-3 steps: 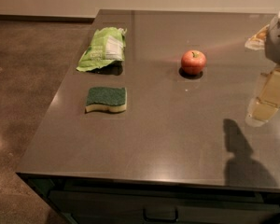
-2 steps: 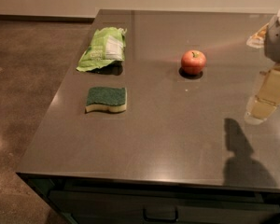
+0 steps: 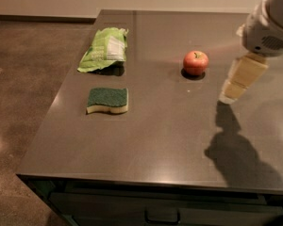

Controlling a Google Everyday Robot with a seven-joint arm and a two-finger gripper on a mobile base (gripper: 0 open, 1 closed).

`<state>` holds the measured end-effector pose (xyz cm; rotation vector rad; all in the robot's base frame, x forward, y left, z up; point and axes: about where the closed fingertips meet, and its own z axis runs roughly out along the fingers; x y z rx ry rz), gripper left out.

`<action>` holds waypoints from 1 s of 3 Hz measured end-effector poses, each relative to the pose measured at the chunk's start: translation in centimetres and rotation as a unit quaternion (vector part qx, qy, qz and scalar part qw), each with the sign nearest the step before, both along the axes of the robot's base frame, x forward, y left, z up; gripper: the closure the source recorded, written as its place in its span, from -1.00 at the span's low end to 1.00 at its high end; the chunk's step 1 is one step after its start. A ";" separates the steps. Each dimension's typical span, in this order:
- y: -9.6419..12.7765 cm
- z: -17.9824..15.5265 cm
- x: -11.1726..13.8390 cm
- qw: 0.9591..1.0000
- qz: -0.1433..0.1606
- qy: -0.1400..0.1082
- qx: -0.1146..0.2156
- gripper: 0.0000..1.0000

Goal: Move apple near green rice chip bag

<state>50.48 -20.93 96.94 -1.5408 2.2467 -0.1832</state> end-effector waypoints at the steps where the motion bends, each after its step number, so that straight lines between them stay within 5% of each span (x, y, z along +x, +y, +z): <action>1: 0.2 -0.9 4.1 0.999 -0.025 -0.013 0.019 -1.00; 3: 0.0 -3.2 11.6 0.995 -0.067 -0.015 0.076 -1.00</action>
Offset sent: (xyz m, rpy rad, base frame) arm 0.1300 0.0003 -0.0309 0.1339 -0.0571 -0.1453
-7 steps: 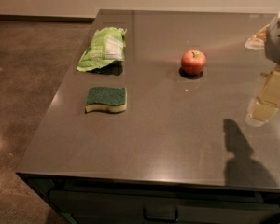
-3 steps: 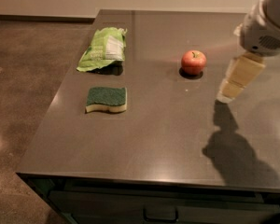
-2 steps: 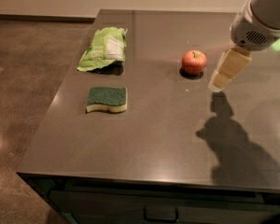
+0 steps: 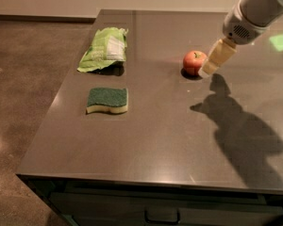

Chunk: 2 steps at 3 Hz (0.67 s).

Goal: Move apple near green rice chip bag

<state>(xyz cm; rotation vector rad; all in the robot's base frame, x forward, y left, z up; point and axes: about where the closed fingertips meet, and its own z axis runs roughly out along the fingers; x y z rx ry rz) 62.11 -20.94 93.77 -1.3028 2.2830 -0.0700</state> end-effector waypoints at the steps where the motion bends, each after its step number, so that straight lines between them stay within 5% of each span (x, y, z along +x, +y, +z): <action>1: 0.1 -1.9 3.2 0.999 -0.018 0.012 0.048 -1.00; 2: 0.7 -3.7 5.3 0.996 -0.027 0.027 0.083 -1.00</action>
Offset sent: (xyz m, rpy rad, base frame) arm 0.0785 0.0119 -0.0544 0.2532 0.0860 -0.0813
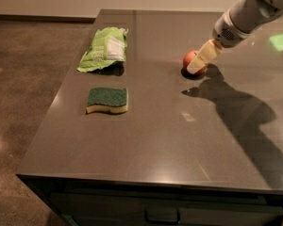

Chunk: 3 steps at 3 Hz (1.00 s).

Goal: Move apple near green rice chip bag

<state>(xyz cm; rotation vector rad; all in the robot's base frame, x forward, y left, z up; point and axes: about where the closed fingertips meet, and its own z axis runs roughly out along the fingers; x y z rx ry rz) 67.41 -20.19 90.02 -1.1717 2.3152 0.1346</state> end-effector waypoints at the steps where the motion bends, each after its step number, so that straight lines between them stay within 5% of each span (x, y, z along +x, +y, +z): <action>1: 0.8 -1.4 1.3 1.000 -0.001 0.013 0.023 -1.00; 2: 1.4 -2.6 2.0 0.999 0.003 0.021 0.031 -1.00; 3: 1.5 -3.2 2.1 0.999 0.006 0.023 0.033 -0.63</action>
Offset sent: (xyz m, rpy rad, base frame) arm 0.0261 0.0174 -0.0351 0.0789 0.0528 0.0091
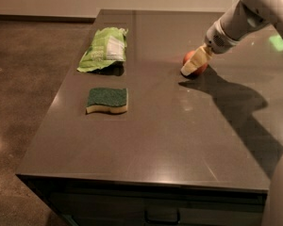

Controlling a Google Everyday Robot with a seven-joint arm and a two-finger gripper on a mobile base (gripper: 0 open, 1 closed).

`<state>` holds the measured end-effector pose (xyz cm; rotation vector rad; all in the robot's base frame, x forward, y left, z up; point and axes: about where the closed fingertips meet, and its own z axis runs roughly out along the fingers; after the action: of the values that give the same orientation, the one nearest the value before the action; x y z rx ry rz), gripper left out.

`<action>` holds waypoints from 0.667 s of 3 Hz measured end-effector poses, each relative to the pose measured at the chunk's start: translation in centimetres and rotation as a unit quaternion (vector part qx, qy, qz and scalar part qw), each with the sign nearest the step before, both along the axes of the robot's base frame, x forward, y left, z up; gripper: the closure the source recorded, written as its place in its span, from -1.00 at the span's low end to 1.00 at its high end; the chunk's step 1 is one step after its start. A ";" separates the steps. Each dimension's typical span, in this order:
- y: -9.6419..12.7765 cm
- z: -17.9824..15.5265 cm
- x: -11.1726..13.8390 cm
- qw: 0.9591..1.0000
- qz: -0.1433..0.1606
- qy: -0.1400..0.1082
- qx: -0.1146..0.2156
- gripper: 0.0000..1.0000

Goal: Move apple near green rice chip bag

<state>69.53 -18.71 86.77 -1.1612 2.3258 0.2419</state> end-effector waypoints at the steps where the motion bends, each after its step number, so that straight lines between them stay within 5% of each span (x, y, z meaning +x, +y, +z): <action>1: -0.2 0.0 -0.1 1.000 0.007 -0.003 -0.003 -0.17; 2: 0.0 0.6 -0.2 1.000 0.019 -0.008 -0.003 0.31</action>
Offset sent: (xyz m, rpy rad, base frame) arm -0.0032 -0.0033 0.0203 -0.0079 -0.0364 0.0600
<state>69.37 -18.75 87.38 -1.2064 2.2948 0.2391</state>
